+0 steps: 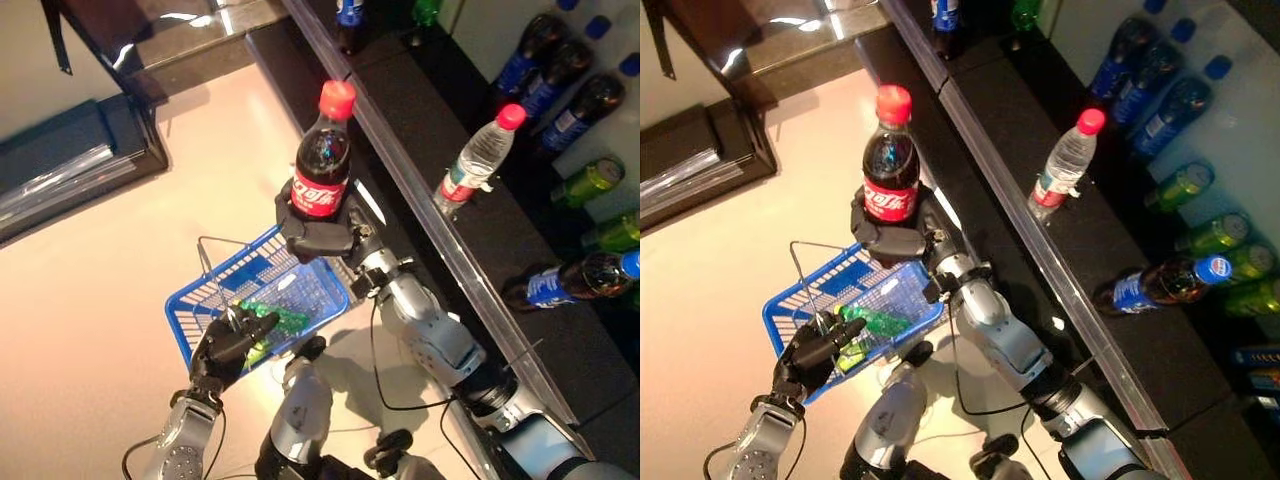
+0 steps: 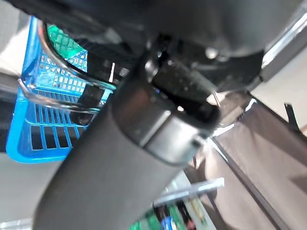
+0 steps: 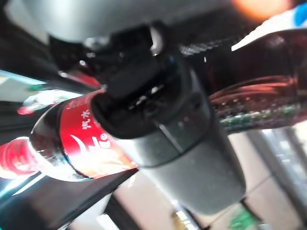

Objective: Pick up the drink and place into the basket.

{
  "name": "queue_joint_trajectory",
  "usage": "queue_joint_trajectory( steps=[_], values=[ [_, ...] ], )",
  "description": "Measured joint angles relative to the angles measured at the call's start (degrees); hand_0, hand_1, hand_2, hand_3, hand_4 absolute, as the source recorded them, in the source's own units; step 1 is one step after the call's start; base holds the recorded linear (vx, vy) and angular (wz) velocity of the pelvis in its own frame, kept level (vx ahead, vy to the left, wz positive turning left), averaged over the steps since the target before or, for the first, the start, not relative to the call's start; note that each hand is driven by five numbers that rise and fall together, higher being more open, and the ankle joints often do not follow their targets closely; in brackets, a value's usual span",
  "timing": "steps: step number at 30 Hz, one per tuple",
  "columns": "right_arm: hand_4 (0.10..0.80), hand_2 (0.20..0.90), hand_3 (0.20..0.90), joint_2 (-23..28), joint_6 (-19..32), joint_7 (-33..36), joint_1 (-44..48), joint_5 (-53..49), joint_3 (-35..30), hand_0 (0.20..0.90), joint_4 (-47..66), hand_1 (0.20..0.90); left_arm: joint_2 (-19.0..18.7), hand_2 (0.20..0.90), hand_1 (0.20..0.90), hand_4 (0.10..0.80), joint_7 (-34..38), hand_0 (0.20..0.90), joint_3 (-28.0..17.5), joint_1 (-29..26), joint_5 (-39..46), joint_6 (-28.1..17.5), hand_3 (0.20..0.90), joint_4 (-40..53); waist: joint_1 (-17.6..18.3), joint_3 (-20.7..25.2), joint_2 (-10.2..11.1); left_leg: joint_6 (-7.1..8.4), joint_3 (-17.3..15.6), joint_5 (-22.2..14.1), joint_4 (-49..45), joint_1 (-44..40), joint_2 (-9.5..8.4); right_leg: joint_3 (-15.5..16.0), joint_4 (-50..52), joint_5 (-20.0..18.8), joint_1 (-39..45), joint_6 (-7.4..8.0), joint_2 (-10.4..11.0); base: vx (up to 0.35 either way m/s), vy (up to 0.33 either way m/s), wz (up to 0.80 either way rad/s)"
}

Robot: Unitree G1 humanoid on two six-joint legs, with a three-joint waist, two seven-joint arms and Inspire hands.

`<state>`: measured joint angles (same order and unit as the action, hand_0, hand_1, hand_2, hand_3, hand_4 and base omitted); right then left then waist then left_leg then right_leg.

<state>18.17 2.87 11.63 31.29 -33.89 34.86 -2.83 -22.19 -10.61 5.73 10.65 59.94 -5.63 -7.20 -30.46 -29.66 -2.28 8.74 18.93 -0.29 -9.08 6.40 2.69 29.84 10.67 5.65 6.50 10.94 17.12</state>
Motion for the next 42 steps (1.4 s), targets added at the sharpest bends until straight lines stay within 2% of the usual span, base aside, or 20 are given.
queue_joint_trajectory(
  steps=[5, 12, 18, 21, 28, 32, 36, 39, 42],
  values=[
    [0.100, 0.300, 0.200, -0.1, -1.4, 0.0, 0.0, 0.0, 2.2, 0.300, -6.0, 0.300, -2.5, 0.300, 0.300, 0.100, -3.5, 0.300, 0.3, -0.1, 0.0, 0.4, 0.200, 5.4, -1.0, 0.0, 0.3, 0.39, 1.9, 0.3, 0.0, 1.0, -0.20, 0.9, -0.2, 0.6, 0.3, 0.01, -0.5, 0.016, -0.051, 0.19],
    [0.100, 0.300, 0.200, -2.4, -1.8, -0.1, -0.3, 0.1, 4.5, 0.300, -15.3, 0.300, -4.2, 0.300, 0.300, 0.100, -7.6, 0.300, 0.4, -1.6, 0.0, 2.3, 0.200, 9.0, -1.9, 0.0, 1.3, 0.52, 2.3, 0.3, 0.0, 1.5, -0.19, 1.3, -0.3, 0.7, 0.1, 0.06, -0.6, -0.003, -0.028, 0.03],
    [0.100, 0.300, 0.200, -3.5, -1.5, -0.1, -0.7, 1.5, 4.5, 0.300, -19.3, 0.300, -8.3, 0.300, 0.300, 0.100, -11.1, 0.300, 0.4, -1.8, 0.4, 4.8, 0.200, 11.9, -2.6, 0.0, 2.4, 0.58, 2.6, 0.4, 0.0, 2.8, -0.27, 1.3, -0.9, 0.7, -0.7, 0.06, -1.0, 0.007, -0.033, 0.03],
    [0.100, 0.300, 0.200, -5.7, -1.1, -0.2, -0.4, 4.8, 4.4, 0.300, -24.6, 0.300, -9.8, 0.300, 0.300, 0.100, -16.2, 0.300, 0.4, -1.8, 0.3, 5.9, 0.200, 12.3, -2.7, 0.0, 2.4, 0.58, 2.6, 0.4, 0.1, 2.8, -0.30, 1.3, -1.0, 0.7, -0.7, 0.08, -1.0, 0.004, 0.012, 0.00],
    [0.100, 0.300, 0.200, -6.9, -2.6, -0.8, -1.1, 7.1, 5.6, 0.300, -31.7, 0.300, -15.1, 0.300, 0.300, 0.100, -20.3, 0.300, 1.3, -1.9, -0.1, 8.5, 0.200, 16.5, -2.7, 0.0, 2.4, 0.57, 2.7, 0.4, 0.1, 2.9, -0.48, 1.3, -0.9, 0.8, -0.8, 0.21, -0.8, 0.001, 0.012, 0.00],
    [0.100, 0.300, 0.200, -7.7, -5.9, -1.6, -0.3, 8.7, 5.5, 0.300, -36.8, 0.300, -16.5, 0.300, 0.300, 0.100, -21.5, 0.300, 2.9, -2.0, -0.1, 10.1, 0.200, 17.6, -2.9, 0.1, 2.6, 0.51, 3.0, 0.5, 0.0, 3.7, -0.79, 1.3, -0.9, 0.9, -1.3, 0.34, -0.7, 0.031, -0.054, 0.05],
    [0.100, 0.300, 0.200, -10.4, -11.4, -3.2, 3.3, 8.5, 5.1, 0.300, -46.6, 0.300, -16.7, 0.300, 0.300, 0.100, -21.5, 0.300, 4.9, -2.8, -0.1, 12.1, 0.200, 17.6, -3.6, 0.1, 2.6, 0.49, 3.1, 0.5, 0.0, 3.9, -0.90, 1.3, -0.9, 0.9, -1.4, 0.45, -0.6, 0.012, -0.052, 0.01],
    [0.100, 0.300, 0.200, -11.1, -14.9, -4.8, 5.4, 3.2, 3.0, 0.300, -51.1, 0.300, -16.7, 0.300, 0.300, 0.100, -21.3, 0.300, 6.8, -4.2, -0.1, 13.2, 0.200, 17.6, -4.1, 0.1, 2.7, 0.52, 3.4, 0.5, 0.0, 3.9, -0.91, 1.3, -1.0, 1.0, -1.2, 0.51, -0.8, 0.032, -0.045, 0.05],
    [0.100, 0.300, 0.200, -12.4, -16.2, -7.3, 8.3, 2.5, 1.2, 0.300, -56.7, 0.300, -16.7, 0.300, 0.300, 0.100, -21.0, 0.300, 6.9, -5.4, -0.1, 14.8, 0.200, 17.6, -4.1, 0.3, 3.1, 0.57, 3.7, 0.6, -0.1, 3.7, -0.92, 1.4, -1.1, 1.0, -0.9, 0.48, -0.9, 0.041, -0.046, 0.04]
  ],
)
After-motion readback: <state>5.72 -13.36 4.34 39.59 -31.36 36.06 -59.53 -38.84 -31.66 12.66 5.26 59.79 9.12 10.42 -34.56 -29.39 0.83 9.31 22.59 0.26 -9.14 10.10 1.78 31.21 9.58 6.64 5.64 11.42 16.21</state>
